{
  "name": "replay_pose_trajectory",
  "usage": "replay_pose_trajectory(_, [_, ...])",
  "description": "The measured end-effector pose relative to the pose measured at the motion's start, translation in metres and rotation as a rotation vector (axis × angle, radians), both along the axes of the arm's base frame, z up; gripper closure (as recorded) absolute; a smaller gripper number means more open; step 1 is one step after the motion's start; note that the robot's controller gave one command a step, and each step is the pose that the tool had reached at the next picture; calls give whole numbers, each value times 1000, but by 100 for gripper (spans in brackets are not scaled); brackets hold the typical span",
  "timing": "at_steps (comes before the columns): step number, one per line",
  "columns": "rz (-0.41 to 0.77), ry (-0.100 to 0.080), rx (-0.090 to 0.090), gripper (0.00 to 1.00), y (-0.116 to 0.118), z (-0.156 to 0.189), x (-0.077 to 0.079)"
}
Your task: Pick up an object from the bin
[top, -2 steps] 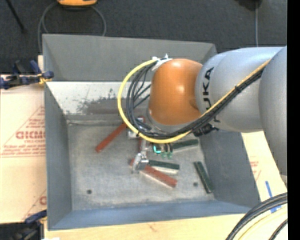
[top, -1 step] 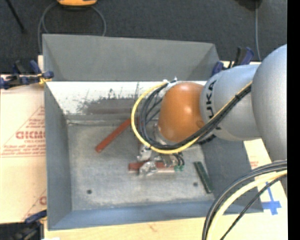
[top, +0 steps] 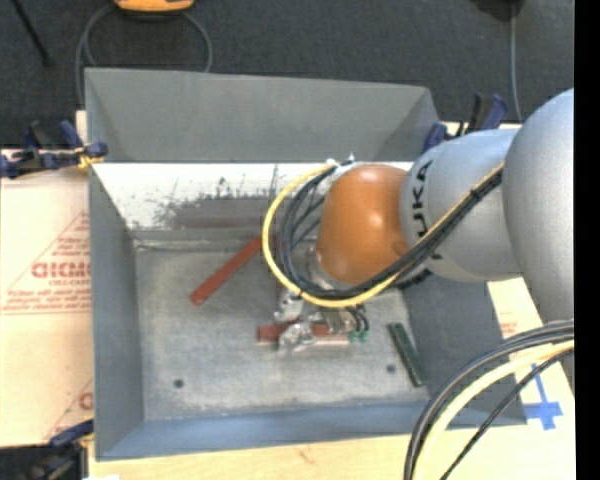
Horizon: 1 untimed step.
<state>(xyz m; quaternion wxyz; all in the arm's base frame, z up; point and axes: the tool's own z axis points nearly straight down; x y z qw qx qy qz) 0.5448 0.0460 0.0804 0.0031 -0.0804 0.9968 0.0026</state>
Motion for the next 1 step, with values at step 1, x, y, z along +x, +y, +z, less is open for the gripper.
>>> replay_pose_trajectory(1, [263, -2, -7, 100, 24, 168, 32])
